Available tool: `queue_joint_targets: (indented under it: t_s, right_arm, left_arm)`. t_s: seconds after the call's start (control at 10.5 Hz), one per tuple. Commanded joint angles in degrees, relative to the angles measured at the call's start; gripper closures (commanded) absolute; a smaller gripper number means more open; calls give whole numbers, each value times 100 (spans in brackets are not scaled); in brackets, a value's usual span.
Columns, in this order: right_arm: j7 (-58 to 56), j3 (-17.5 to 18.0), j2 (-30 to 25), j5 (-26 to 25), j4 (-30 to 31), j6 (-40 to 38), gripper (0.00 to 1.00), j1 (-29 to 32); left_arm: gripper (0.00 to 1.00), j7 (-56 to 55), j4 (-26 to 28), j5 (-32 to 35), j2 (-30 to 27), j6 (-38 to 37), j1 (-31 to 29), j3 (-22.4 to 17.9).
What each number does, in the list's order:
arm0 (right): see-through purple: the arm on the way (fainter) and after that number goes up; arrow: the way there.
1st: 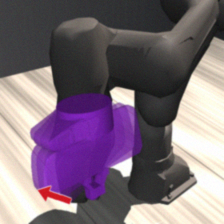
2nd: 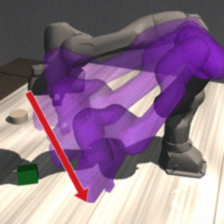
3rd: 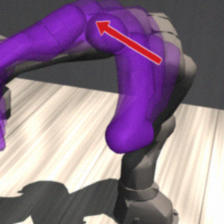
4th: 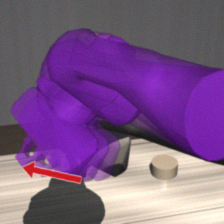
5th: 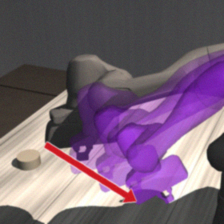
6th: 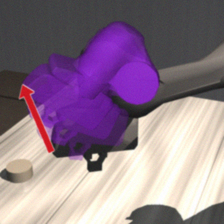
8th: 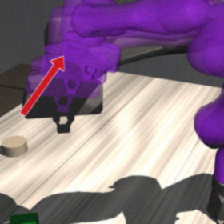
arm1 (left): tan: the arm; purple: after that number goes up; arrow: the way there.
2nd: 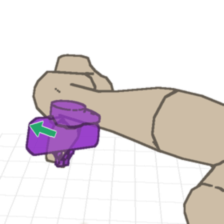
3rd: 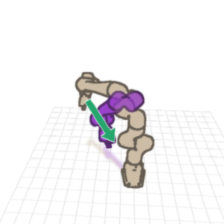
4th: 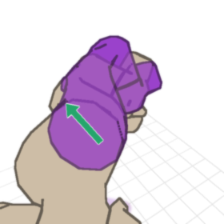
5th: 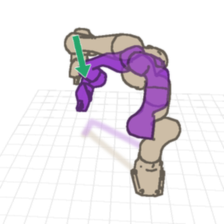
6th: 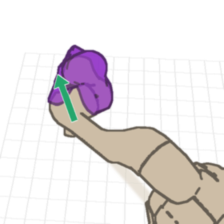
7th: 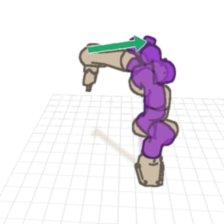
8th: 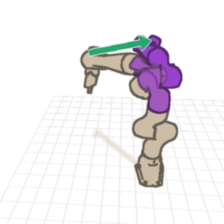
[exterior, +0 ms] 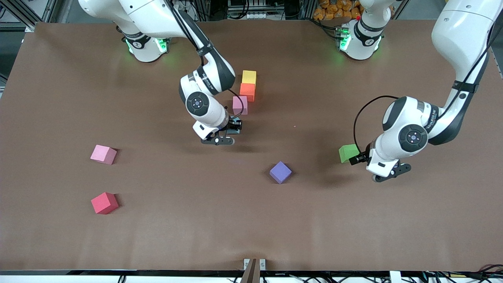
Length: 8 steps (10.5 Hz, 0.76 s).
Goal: Arrange blocks into number 1
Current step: 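Grasp the green cube with the left gripper while the right gripper carries cyan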
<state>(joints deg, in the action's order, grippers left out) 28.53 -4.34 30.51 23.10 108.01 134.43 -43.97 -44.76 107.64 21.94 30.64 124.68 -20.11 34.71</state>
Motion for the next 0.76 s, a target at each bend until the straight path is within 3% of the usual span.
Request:
queue_joint_targets:
  t_s: [0.0,0.38,0.67]
  right_arm:
    - [232,-50,-54,89,115,48,58,-225]
    - [267,-137,95,54,115,110,55,-577]
    - [276,-138,113,54,106,128,51,-622]
  left_arm:
    - [0,-59,389,82,-137,381,-204,229]
    - [0,-164,863,135,-137,1004,-204,238]
    - [0,-165,882,161,-76,1023,-169,238]
